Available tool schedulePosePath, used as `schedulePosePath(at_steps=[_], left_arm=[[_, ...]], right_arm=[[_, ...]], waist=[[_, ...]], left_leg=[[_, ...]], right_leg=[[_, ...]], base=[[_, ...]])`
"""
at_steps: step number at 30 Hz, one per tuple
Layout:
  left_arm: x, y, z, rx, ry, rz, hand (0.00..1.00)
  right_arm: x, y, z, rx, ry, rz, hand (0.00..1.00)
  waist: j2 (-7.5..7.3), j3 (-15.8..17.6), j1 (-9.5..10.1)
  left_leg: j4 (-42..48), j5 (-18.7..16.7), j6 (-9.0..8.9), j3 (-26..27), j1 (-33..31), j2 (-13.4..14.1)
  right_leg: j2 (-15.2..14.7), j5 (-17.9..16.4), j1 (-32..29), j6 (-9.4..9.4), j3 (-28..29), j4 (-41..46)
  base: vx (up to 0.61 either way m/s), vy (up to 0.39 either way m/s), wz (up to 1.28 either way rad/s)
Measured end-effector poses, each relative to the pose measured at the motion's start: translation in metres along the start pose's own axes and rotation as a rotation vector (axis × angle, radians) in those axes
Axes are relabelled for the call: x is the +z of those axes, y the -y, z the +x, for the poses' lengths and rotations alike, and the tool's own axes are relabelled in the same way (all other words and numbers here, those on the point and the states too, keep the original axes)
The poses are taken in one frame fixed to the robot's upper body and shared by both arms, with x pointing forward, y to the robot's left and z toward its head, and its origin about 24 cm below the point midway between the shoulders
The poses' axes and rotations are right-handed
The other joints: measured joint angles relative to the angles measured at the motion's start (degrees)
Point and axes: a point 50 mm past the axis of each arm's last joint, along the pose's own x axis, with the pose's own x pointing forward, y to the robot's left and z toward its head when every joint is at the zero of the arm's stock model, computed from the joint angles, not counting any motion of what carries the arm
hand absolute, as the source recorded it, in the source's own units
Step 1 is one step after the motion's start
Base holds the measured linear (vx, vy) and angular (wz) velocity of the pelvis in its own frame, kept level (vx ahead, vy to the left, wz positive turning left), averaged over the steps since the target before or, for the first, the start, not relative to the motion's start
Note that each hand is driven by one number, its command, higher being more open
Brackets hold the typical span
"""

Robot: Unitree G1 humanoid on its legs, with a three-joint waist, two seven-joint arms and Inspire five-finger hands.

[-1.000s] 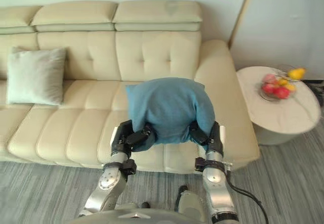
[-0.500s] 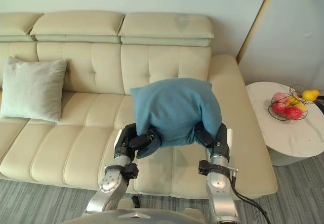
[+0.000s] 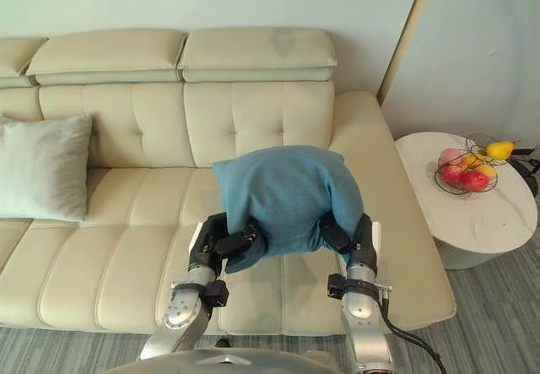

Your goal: Pick up cushions and gather them together orderly.

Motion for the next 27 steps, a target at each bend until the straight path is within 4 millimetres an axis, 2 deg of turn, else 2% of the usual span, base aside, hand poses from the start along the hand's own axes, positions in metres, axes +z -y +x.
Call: schedulePosePath(at_steps=[5,7,9,10,12,14,19,20,21,24,27], left_arm=[[0.035,0.004,0.026,0.012,0.138,0.044,0.0],[0.056,0.006,0.039,0.021,0.22,0.067,0.0],[0.093,0.013,0.056,0.023,0.357,0.102,0.0],[0.1,0.013,0.058,0.025,0.382,0.107,0.0],[0.142,0.013,0.071,0.058,0.52,0.124,0.0],[0.172,0.014,0.079,0.097,0.609,0.116,0.0],[0.225,0.018,0.095,0.15,0.751,0.12,0.0],[0.234,0.019,0.098,0.158,0.769,0.128,0.0],[0.242,0.019,0.1,0.165,0.784,0.138,1.0],[0.276,0.019,0.109,0.205,0.832,0.14,1.0],[0.303,0.017,0.116,0.242,0.859,0.164,1.0]], right_arm=[[0.035,-0.009,0.028,-0.029,0.157,-0.071,0.0],[0.057,-0.014,0.042,-0.058,0.24,-0.095,0.0],[0.095,-0.018,0.063,-0.094,0.362,-0.082,0.0],[0.103,-0.019,0.066,-0.099,0.385,-0.079,0.0],[0.15,-0.025,0.085,-0.121,0.514,-0.075,0.0],[0.186,-0.027,0.094,-0.136,0.602,-0.075,0.0],[0.25,-0.027,0.108,-0.196,0.722,-0.064,0.0],[0.259,-0.026,0.109,-0.206,0.735,-0.06,1.0],[0.268,-0.026,0.11,-0.218,0.744,-0.052,1.0],[0.298,-0.025,0.112,-0.256,0.763,0.014,1.0],[0.314,-0.028,0.113,-0.288,0.75,0.076,1.0]], waist=[[0.11,0.3,-0.05],[0.47,1.9,0.03],[0.77,4.6,0.44],[0.82,5.0,0.47],[1.08,8.0,0.71],[1.33,9.8,1.29],[2.12,13.4,2.25],[2.12,14.3,2.32],[2.12,15.1,2.35],[2.57,18.2,2.36],[2.93,20.9,2.28]], left_leg=[[-1.4,2.5,0.68,-0.5,-5.6,-0.2],[-1.4,3.4,1.0,-1.4,-7.3,-0.3],[-1.4,5.0,1.44,-2.3,-11.0,-0.5],[-1.4,5.3,1.46,-2.4,-11.9,-0.6],[-1.4,7.2,1.69,-2.9,-15.5,-0.6],[-2.0,8.6,1.83,-3.2,-17.9,-0.6],[-3.8,11.7,1.86,-4.4,-22.2,-0.6],[-4.0,12.1,1.9,-4.5,-22.7,-0.6],[-4.0,12.4,1.73,-4.6,-23.4,-0.6],[-4.8,14.0,1.77,-4.6,-26.0,-0.6],[-5.7,15.4,1.61,-4.5,-28.5,-0.5]], right_leg=[[0.0,2.5,-5.8,-0.1,-0.2,-0.5],[0.0,3.6,-7.0,-0.16,-0.6,-0.5],[-0.2,4.5,-10.3,0.18,-1.4,-0.2],[-0.2,4.6,-11.2,0.12,-1.4,-0.1],[-0.2,5.6,-14.7,0.34,-1.5,0.2],[-0.2,6.1,-17.3,0.56,-1.6,0.4],[-0.1,6.3,-23.2,0.77,-2.3,3.2],[-0.2,6.3,-23.9,0.86,-2.4,3.5],[-0.2,6.3,-24.7,0.86,-2.4,3.9],[-0.2,7.0,-28.1,0.81,-2.4,4.7],[-0.1,8.0,-31.1,0.86,-2.1,4.5]], base=[[-0.02,0.031,0.03],[-0.08,0.055,0.18],[-0.14,0.043,0.21],[-0.15,0.033,0.14],[-0.21,0.032,0.08],[-0.15,0.016,0.05],[-0.11,0.0,0.08],[-0.06,-0.016,0.07],[-0.06,-0.018,0.03],[-0.04,-0.023,-0.01],[-0.02,-0.03,-0.06]])
